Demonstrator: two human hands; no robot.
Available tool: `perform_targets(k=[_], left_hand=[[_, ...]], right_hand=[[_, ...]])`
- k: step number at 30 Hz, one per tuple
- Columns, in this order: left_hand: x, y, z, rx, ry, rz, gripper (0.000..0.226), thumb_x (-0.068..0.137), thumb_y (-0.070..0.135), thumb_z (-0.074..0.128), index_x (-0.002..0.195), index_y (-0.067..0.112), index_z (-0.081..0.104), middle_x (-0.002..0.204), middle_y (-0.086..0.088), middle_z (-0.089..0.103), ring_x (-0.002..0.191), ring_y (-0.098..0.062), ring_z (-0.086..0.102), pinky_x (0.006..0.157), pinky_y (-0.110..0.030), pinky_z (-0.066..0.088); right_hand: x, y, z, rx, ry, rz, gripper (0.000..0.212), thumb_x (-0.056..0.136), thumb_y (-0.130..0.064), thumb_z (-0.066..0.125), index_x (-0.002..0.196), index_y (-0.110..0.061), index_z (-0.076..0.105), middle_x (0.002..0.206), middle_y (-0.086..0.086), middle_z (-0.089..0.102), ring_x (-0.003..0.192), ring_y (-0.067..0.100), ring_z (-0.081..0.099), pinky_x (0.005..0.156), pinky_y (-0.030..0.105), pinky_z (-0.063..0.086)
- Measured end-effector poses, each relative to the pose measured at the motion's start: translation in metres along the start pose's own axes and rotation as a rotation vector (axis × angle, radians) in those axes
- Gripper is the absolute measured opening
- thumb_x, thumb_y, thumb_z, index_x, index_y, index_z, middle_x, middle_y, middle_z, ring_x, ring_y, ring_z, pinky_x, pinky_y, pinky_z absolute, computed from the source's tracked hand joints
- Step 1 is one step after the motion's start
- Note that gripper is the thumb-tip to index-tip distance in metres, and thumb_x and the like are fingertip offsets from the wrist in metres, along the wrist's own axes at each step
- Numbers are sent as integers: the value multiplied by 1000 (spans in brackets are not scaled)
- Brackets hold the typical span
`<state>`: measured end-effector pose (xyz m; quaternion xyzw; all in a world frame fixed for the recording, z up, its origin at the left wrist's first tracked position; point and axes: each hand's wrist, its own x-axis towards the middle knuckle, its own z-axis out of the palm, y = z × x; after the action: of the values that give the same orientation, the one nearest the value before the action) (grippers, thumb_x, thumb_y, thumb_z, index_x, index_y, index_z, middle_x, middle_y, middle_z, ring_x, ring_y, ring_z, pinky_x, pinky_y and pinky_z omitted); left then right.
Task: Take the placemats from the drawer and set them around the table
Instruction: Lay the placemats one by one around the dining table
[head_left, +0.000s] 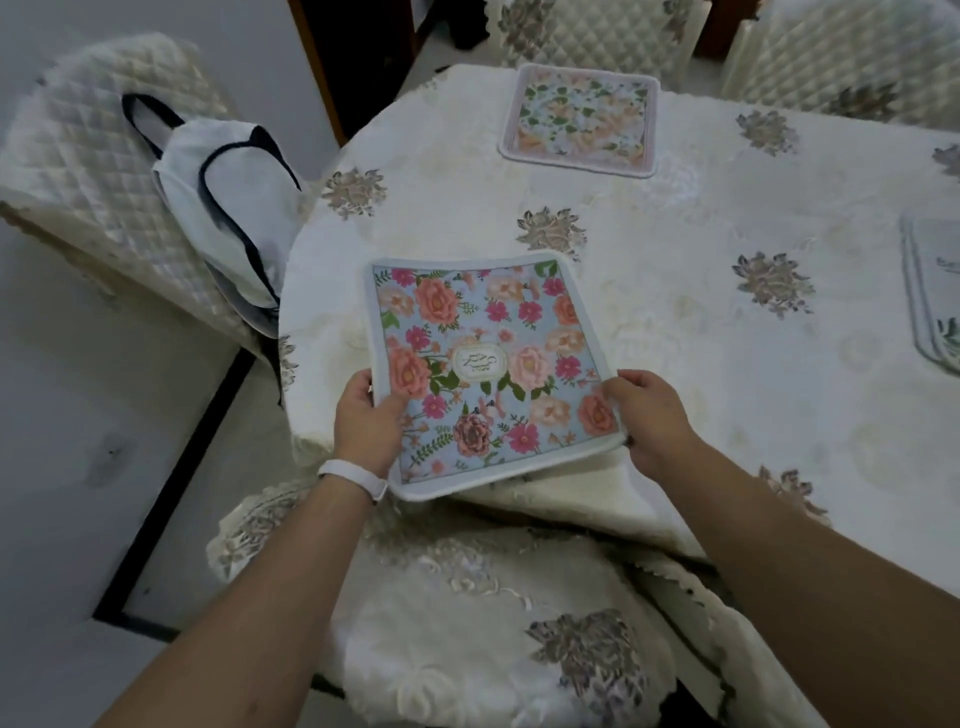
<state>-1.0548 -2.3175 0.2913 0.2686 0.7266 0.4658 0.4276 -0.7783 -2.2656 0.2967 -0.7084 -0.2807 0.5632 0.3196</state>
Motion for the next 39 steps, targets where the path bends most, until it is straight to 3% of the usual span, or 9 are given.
perform_targets(k=[4,9,14,17,21,25,29,33,39], left_hand=[[20,-19,18,-26,34,-97,20,90,10,59,109,16,62,99,-2,69,88,-22,68,80,-42,58],[17,-39,37,-171,85,-290,15,87,11,62,96,23,61,104,-9,68,94,-31,67,85,-53,55],[4,-44,69,-308,-30,-369,30,87,3,63,114,14,57,112,-11,67,99,-30,66,86,-54,55],[-9,-50,82,-313,-137,-375,37,84,-5,62,111,19,60,113,-12,68,103,-32,66,86,-54,54],[-11,-49,80,-305,-156,-411,41,83,-8,60,118,11,56,109,-17,67,92,-35,67,61,-39,57],[21,-31,60,-439,-41,-417,41,86,-12,52,121,9,55,106,-13,67,92,-30,68,75,-49,58],[55,-20,31,-244,46,-371,26,89,-9,51,108,9,52,101,-15,63,87,-28,65,68,-40,56],[67,-26,13,64,-64,-295,28,89,-1,59,115,11,57,113,-16,63,92,-29,66,72,-41,58],[60,-29,-3,267,-211,-236,24,88,-1,61,104,16,56,103,-12,65,83,-27,66,67,-40,58]], right_hand=[[4,21,16,210,-30,92,26,89,-23,72,109,-10,61,104,8,72,91,24,73,71,37,60],[1,42,35,230,-12,122,22,93,-13,63,114,-19,60,107,6,72,94,24,71,60,29,58],[1,56,51,205,39,72,33,87,-7,67,117,-19,59,105,2,71,95,24,70,73,41,61],[4,59,52,167,152,51,35,86,-8,69,116,-17,54,101,1,70,89,19,69,64,32,57],[10,61,42,95,182,23,28,88,-6,65,109,-18,51,97,-2,66,86,12,65,65,29,55],[17,60,29,82,148,23,33,86,-8,67,112,-22,52,104,0,69,90,17,70,75,39,61],[19,56,14,27,99,-22,40,86,-12,71,120,-21,52,107,-2,70,93,17,70,72,34,59],[20,51,6,-80,70,-59,36,89,-11,66,119,-20,49,107,-3,65,94,14,65,56,19,54],[27,46,4,-173,57,-57,32,88,-13,68,112,-20,49,102,-1,66,90,16,67,63,30,58]])
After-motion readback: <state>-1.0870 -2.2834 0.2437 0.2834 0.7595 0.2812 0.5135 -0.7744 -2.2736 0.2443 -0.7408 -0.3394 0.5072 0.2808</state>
